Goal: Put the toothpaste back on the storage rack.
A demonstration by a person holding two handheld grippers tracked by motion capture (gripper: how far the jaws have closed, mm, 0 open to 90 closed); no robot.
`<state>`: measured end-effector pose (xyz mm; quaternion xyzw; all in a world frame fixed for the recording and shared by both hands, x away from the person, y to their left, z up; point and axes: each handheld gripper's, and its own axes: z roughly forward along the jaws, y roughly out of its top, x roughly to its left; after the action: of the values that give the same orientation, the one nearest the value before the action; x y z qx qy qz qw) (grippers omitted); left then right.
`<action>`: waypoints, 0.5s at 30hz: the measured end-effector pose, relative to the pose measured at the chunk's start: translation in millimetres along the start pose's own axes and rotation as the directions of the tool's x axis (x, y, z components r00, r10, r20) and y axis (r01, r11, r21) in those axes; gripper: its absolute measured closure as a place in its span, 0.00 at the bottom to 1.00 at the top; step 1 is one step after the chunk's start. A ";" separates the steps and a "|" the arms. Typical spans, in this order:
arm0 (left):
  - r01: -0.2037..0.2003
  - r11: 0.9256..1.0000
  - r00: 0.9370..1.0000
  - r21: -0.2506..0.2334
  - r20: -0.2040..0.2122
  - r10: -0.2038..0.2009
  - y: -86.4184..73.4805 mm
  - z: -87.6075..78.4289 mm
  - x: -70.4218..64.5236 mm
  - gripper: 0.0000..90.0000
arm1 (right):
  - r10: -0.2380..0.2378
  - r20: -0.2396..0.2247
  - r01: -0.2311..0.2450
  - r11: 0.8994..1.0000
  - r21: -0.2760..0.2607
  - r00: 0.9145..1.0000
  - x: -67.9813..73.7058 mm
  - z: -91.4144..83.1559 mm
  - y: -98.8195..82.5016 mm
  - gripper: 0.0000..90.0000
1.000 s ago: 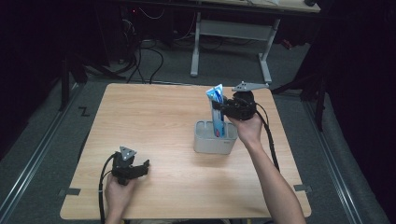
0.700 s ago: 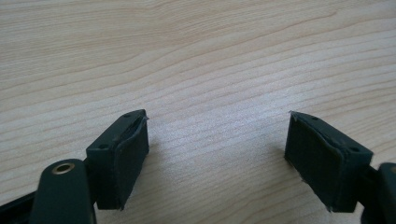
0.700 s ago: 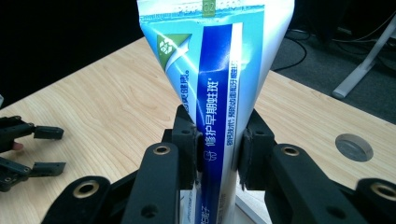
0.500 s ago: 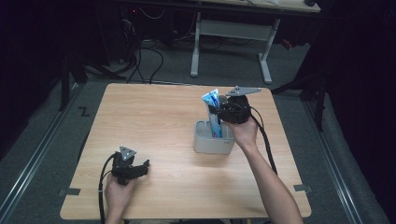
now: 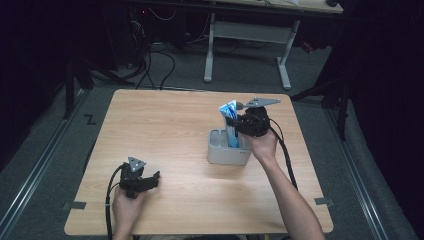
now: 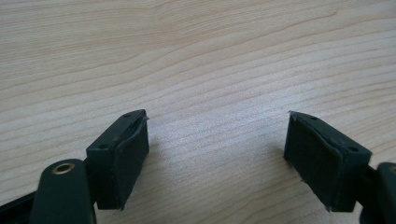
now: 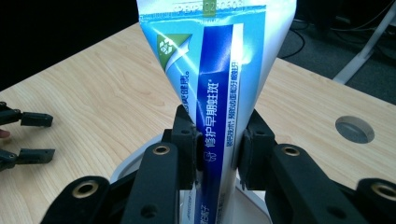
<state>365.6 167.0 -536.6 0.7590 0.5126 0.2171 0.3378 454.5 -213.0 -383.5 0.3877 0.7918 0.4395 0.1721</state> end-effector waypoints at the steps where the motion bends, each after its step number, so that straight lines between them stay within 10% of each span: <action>1: 0.000 1.000 1.000 -0.001 -0.001 0.000 -0.1 0.1 0.0 0.25 | -0.001 0.002 0.001 1.000 0.006 1.000 0.2 0.5 -1.1 0.80; 15: 0.004 1.000 1.000 -0.003 0.004 -0.004 -0.2 -0.3 0.7 0.24 | -0.045 0.024 0.044 0.997 0.069 0.999 4.3 4.0 -7.5 0.79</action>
<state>365.6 167.8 -536.6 0.7578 0.5130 0.2158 0.3405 450.7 -209.8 -391.7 0.3812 0.8125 0.4033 0.1786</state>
